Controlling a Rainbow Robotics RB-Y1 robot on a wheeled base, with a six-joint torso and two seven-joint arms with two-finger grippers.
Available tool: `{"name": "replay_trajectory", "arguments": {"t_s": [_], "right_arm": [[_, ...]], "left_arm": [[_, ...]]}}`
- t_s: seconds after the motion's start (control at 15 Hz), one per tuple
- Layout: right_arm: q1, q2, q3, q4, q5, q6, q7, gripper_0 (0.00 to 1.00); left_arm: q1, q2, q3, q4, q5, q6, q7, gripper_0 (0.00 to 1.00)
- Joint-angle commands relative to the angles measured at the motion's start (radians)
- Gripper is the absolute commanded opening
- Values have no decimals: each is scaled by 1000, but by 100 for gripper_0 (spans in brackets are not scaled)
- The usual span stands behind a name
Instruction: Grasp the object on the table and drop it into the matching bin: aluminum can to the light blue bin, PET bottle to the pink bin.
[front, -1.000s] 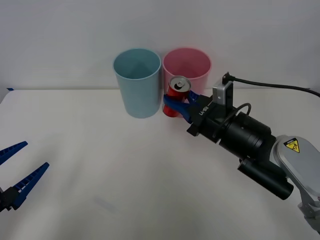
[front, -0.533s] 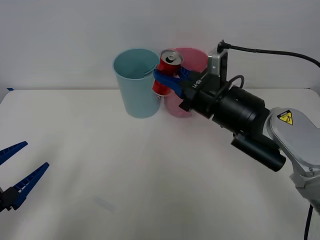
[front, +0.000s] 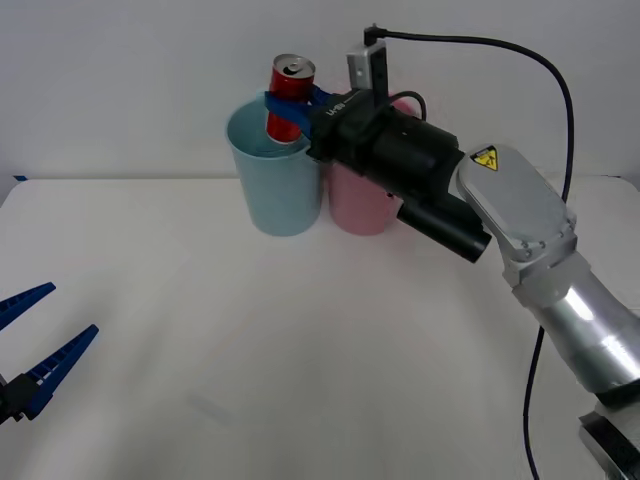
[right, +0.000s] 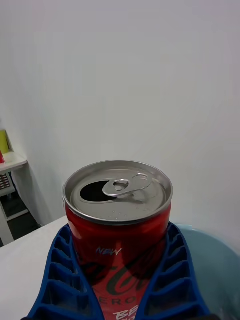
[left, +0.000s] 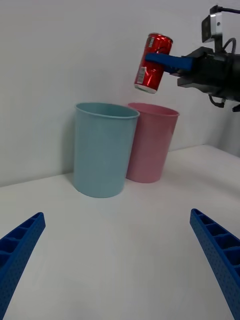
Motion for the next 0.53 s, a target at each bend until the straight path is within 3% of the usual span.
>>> {"name": "replay_trajectory", "arguments": {"t_s": [0.07,0.53], "right_arm": [[-111,53,-2,153,15,35,-2,0],[-281,134,-2,415,28,118,23,0]], "left_arm": [[0,0,0,0,0,0,0,100],[0,0,0,0,0,0,0,100]]}}
